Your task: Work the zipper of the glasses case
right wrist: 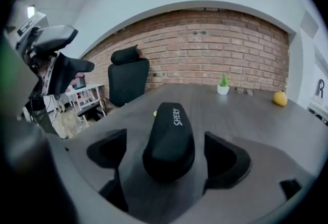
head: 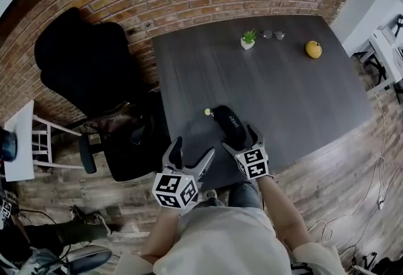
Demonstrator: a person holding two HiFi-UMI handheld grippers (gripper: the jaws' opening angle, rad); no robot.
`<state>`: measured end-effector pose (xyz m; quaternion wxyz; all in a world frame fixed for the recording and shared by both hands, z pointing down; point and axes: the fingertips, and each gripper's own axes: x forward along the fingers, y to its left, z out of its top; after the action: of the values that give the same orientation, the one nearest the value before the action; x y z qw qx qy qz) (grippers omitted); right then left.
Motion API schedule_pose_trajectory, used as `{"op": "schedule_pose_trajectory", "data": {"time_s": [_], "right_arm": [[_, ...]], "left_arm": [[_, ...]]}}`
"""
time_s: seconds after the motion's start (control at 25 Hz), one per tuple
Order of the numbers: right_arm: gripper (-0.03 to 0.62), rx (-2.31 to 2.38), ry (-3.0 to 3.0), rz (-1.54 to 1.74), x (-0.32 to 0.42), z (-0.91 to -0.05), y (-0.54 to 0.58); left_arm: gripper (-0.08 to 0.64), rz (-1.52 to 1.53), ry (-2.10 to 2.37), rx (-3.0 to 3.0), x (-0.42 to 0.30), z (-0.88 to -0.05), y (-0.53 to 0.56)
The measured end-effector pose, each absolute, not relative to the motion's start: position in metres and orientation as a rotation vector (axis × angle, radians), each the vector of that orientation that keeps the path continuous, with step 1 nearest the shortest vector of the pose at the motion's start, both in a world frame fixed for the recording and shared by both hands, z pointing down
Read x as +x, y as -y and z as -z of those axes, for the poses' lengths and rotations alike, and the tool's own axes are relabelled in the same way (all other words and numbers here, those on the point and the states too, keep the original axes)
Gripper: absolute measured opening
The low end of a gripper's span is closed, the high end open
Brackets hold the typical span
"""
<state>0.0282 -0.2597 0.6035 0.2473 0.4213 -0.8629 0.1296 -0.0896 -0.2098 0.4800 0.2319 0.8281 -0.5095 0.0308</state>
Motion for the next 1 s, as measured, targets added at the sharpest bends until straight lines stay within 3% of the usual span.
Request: {"op": "schedule_pose_trajectory", "data": {"time_s": [0.28, 0.36, 1.0], "right_arm": [[0.471, 1.04, 2.275, -0.37, 0.027, -0.636, 0.275], [0.358, 1.019, 2.254, -0.364, 0.027, -0.642, 0.275], [0.322, 1.006, 2.324, -0.208, 0.021, -0.597, 0.262]], "left_arm": [[0.446, -0.076, 1.448, 2.216, -0.088, -0.483, 0.224], [0.446, -0.072, 1.451, 2.209, -0.087, -0.484, 0.226], [0.446, -0.029, 1.265, 2.062, -0.074, -0.509, 0.213]]}}
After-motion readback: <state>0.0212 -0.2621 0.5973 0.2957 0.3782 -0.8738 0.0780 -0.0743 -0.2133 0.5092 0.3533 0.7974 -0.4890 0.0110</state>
